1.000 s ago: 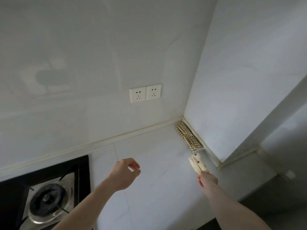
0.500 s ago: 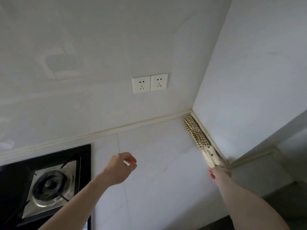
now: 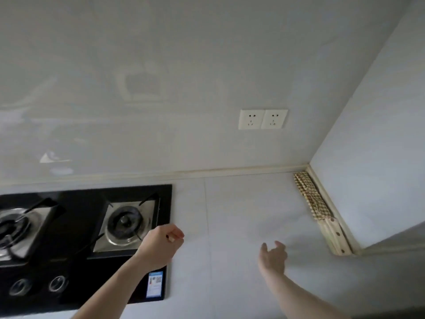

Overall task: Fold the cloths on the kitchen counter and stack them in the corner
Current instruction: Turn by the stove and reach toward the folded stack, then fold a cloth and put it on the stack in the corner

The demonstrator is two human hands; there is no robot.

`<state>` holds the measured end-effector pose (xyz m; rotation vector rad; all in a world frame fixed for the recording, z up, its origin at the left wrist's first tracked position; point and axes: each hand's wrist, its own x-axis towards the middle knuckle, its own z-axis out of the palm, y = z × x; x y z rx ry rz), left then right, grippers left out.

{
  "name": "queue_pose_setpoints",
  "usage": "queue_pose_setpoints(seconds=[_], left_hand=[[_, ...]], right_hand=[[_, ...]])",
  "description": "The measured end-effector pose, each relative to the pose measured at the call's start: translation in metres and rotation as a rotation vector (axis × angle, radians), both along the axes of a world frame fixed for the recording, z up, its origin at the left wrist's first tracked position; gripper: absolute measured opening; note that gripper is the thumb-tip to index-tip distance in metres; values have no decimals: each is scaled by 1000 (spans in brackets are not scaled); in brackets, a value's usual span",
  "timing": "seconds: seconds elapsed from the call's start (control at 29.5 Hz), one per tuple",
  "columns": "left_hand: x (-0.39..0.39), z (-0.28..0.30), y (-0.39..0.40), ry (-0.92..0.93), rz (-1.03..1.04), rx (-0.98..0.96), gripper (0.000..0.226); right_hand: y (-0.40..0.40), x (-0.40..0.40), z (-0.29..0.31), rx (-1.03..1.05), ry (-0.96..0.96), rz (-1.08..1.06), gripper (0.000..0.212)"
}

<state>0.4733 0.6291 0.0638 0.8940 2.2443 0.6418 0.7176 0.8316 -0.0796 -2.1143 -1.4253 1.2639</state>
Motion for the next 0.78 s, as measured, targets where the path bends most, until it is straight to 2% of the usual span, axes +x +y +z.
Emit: queue_pose_setpoints(seconds=[0.17,0.31,0.58,0.78], left_hand=[[-30,0,-124,22,184,-33,8],[-47,8,-230,54,348,-37,9],[-57,21,-435,131,647,-45,16],[-83,27,-537,187,799,-66,18]], right_hand=[[-103,-105,30,107,127,571,46],[-197,-172,66,137,240,920,39],[-377,-257,110,77,365,1347,43],[-464,-311,130,92,369,1633,49]])
